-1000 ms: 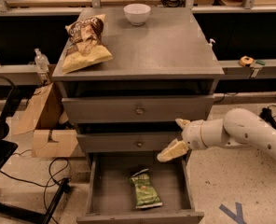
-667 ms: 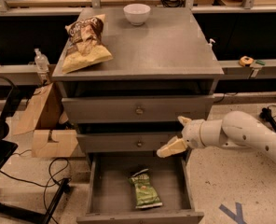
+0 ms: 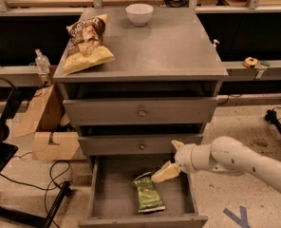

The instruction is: Pick green jalapeno chip bag from bottom drawer and place on counter

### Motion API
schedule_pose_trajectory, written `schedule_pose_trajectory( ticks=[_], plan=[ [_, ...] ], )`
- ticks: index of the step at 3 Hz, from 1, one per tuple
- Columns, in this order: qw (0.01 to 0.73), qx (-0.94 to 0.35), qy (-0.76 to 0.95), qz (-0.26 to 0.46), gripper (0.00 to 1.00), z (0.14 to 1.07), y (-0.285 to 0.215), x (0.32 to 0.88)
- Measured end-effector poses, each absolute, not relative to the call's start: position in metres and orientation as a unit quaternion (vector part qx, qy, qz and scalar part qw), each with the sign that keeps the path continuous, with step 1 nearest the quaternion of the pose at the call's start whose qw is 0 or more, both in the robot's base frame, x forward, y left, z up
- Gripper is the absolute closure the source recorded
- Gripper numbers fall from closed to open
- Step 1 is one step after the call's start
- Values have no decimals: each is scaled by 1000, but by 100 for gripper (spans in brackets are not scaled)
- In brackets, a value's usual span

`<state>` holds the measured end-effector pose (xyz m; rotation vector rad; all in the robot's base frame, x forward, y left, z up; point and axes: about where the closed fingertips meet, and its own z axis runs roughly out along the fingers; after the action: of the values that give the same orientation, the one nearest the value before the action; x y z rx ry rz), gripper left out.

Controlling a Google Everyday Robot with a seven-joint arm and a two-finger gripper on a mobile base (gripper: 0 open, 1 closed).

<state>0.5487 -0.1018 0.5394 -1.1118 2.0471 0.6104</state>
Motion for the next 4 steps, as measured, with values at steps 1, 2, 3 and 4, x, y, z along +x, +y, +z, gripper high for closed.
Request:
schedule_pose_trajectory(
  ticks=[1,2,3,4],
  plan=[
    [373,-416,789,257,0,474,-97,526],
    [399,-410,777,262,0,378,-108,518],
    [380,-406,781,284,0,298,-96,512],
    [377,-395,785,294,0,283,-90,506]
  ],
)
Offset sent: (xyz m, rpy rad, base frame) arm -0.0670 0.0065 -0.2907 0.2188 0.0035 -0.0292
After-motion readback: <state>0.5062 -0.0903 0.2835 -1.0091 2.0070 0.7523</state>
